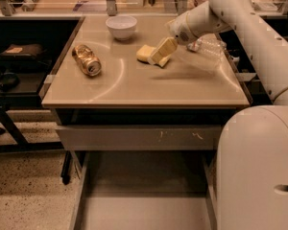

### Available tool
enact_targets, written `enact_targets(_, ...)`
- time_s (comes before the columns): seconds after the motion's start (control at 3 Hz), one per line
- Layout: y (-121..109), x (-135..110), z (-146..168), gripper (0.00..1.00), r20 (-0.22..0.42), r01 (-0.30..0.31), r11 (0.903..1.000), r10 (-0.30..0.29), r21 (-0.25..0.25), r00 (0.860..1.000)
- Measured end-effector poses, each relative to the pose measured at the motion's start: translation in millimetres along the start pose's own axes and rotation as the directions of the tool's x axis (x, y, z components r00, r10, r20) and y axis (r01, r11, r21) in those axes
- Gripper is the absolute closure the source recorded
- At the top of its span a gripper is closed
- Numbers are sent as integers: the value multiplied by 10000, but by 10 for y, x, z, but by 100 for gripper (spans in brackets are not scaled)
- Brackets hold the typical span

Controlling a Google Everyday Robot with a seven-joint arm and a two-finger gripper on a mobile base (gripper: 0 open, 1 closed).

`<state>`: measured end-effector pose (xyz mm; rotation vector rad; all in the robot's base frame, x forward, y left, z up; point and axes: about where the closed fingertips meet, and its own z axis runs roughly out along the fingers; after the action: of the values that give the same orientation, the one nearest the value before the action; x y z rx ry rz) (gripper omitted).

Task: Place sponge into middle drawer

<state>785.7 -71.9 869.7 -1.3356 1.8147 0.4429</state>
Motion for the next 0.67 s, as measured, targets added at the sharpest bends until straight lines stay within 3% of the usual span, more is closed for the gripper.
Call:
enact_targets(0.33,26,62,94,0,-107,-168,9993,165,-333,9998)
enact_targets(0.67,128,141,186,0,542,-854,9869,936,-1366,9941)
